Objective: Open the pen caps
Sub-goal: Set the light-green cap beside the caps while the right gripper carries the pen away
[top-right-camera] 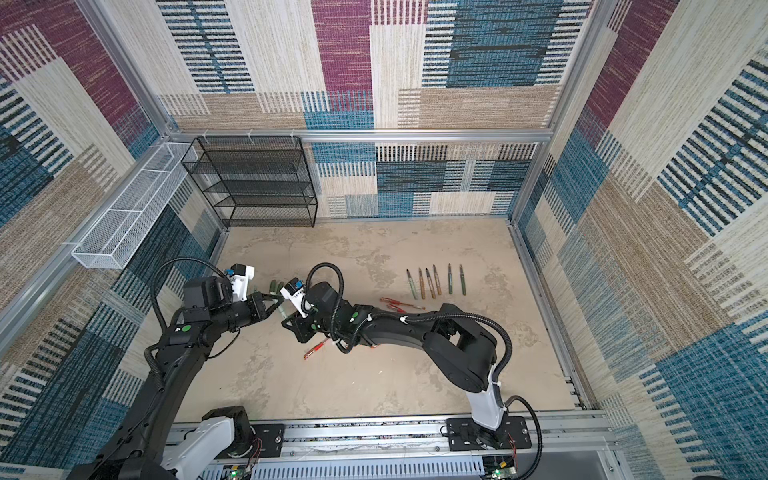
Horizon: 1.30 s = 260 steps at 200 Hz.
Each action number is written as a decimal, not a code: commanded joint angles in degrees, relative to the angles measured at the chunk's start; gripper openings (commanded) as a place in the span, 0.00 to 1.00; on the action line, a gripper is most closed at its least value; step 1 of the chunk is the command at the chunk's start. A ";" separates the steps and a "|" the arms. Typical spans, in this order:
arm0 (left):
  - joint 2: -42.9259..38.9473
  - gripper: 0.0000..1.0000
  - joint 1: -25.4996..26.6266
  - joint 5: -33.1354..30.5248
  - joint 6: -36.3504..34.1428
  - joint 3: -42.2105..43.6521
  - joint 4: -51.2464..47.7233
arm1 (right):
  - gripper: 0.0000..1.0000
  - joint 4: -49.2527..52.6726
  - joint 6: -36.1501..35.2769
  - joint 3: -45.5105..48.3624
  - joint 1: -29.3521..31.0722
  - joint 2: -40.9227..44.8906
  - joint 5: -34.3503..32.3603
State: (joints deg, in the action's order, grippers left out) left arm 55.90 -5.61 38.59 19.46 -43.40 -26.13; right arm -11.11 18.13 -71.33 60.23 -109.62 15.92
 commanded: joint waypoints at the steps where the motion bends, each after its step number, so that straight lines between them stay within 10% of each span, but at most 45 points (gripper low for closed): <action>1: 0.34 0.00 -0.45 -3.72 -2.86 -4.49 0.59 | 0.00 1.49 2.29 7.07 0.51 2.37 -1.20; 104: 12.16 0.00 -2.10 -26.49 -16.78 -19.06 -5.73 | 0.00 -0.67 3.98 20.68 0.27 14.73 -9.90; 260: 48.44 0.01 -2.07 -36.32 -24.77 -35.02 -14.12 | 0.02 5.44 4.15 34.05 -4.66 36.73 -17.55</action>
State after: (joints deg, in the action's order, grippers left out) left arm 100.82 -7.64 5.96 -3.01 -76.23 -36.77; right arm -5.15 21.56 -39.64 56.73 -75.90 -0.05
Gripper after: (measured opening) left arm 0.142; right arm 0.133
